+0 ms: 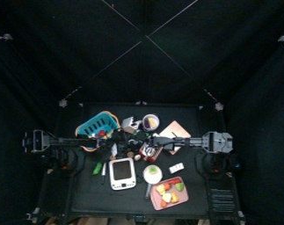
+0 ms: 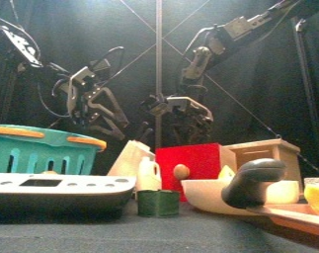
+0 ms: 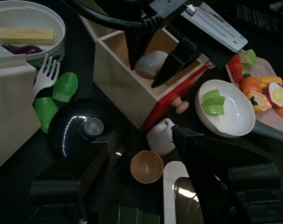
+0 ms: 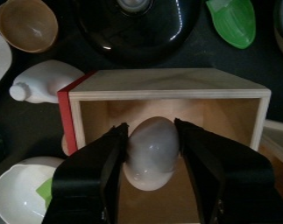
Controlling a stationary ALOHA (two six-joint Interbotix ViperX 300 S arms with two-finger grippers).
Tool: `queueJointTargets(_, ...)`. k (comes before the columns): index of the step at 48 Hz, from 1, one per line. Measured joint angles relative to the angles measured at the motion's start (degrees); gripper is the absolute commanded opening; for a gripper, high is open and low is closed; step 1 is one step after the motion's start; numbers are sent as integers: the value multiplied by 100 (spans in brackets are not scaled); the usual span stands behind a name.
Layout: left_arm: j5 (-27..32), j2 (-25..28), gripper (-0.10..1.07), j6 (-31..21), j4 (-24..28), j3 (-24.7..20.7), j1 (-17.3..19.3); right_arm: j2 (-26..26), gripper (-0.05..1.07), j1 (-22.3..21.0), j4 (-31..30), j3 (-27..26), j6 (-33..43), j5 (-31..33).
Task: Place egg in pan
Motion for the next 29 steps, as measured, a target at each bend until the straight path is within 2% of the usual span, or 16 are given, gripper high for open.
queueJointTargets(8,0,-141,89,-9,88,132,-9,-70,65,0,-9,79,-62,70)
queueJointTargets(18,0,-694,89,0,114,536,-18,-492,65,0,-9,149,0,88)
queueJointTargets(29,0,-976,89,0,237,765,-18,-773,65,237,176,149,35,97)
